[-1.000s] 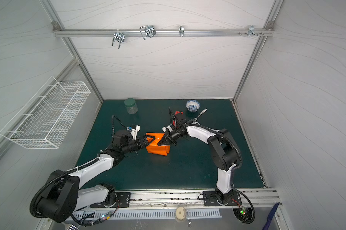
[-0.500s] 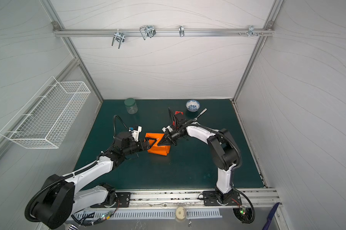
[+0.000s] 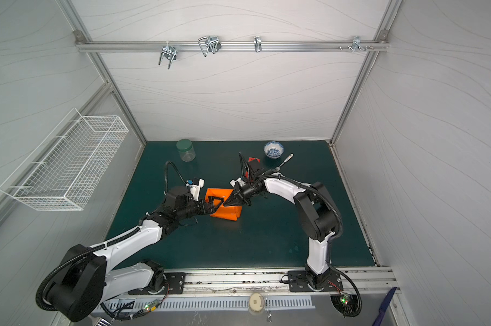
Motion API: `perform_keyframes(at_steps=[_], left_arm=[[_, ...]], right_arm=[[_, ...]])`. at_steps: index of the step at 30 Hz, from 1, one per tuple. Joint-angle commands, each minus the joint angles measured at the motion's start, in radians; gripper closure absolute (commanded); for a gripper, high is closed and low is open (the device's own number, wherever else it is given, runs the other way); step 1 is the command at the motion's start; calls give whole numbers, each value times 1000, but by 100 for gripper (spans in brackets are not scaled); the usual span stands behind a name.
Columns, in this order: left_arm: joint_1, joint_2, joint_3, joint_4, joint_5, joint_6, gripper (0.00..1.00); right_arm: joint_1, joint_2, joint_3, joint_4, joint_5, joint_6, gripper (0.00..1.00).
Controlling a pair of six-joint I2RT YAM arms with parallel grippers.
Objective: Wrap the gift box in paper
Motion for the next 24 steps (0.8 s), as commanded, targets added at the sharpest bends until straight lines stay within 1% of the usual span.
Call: perform_keyframes(at_steps=[1,9,17,24], left_arm=[[-27,26,70,-19,33,7,1],[-26,82,106,-42,-2,9,2],[-25,126,118,-47,-50,-20,4],[-24,115,60,-43,-64,-9,5]], right_arm=[[7,51,-11,-46,106,-9,100],[7,50,-9,-45,104,-12,100],[7,43,-3,-53,106,-22,100],[-5,4,19,-68,106,-33,100]])
